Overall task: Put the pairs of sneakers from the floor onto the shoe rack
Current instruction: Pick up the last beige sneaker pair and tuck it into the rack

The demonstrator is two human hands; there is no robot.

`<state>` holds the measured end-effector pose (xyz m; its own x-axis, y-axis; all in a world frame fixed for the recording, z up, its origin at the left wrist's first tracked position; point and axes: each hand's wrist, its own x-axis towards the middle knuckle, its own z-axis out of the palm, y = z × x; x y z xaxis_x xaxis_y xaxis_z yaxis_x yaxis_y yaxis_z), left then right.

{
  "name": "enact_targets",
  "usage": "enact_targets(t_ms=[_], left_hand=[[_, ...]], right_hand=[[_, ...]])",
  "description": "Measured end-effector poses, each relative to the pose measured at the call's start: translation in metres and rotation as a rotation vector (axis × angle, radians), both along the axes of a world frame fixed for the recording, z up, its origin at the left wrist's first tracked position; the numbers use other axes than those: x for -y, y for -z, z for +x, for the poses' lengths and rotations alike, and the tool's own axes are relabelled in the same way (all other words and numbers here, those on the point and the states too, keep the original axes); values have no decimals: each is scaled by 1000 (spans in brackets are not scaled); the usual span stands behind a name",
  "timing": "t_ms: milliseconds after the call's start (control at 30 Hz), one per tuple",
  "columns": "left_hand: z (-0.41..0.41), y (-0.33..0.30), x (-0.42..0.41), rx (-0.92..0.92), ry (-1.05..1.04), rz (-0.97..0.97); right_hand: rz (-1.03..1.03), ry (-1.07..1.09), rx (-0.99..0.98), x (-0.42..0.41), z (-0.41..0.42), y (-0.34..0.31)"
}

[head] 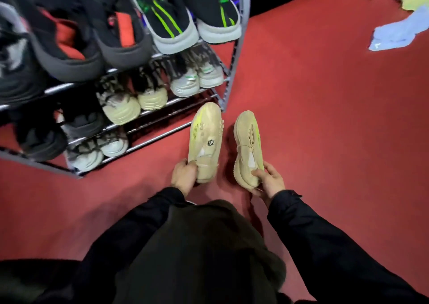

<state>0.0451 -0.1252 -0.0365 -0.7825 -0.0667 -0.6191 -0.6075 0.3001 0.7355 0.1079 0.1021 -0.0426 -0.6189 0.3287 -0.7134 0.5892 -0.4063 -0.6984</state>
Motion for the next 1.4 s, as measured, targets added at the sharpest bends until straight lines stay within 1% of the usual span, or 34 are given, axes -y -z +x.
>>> enact_targets(t_ms=[167, 300, 400, 533, 567, 633, 700, 733, 767, 867, 967, 1033, 1100, 1167, 1233, 1300, 1400], left_hand=[[4, -5, 64, 16, -167, -23], [-5, -19, 93, -26, -261, -37], [-27, -18, 105, -54, -275, 3], [-70, 3, 121, -63, -324, 7], [-86, 34, 132, -63, -332, -11], [-108, 62, 140, -41, -314, -93], [-115, 54, 138, -55, -265, -204], [-114, 33, 131, -76, -213, -290], [-115, 27, 129, -95, -170, -375], [-114, 29, 130, -162, -146, -515], [-104, 37, 119, -167, -140, -541], [-95, 34, 111, -170, -30, -574], [-89, 40, 114, -224, 121, -640], [-90, 51, 124, -261, 190, -672], [-92, 60, 133, -307, 176, -670], [-90, 61, 134, -340, 93, -659], [-91, 60, 129, -335, 3, -661]], right_hand=[[-20, -242, -42, 61, -32, -9], [-85, -348, -74, 98, -56, -8], [-54, -413, -56, 119, -74, -8], [-29, -458, -55, 130, -103, 1], [-34, -462, -63, 133, -109, 2], [-24, -459, -92, 136, -124, 5], [-11, -447, -113, 140, -140, 8], [-4, -443, -116, 142, -148, 10], [2, -442, -120, 145, -156, 14], [30, -418, -123, 156, -177, 23], [90, -391, -131, 169, -197, 34], [160, -408, -137, 180, -209, 40], [222, -427, -147, 188, -221, 49], [299, -472, -157, 196, -228, 50], [385, -530, -166, 200, -229, 50], [454, -570, -170, 202, -226, 51], [554, -504, -178, 206, -227, 53]])
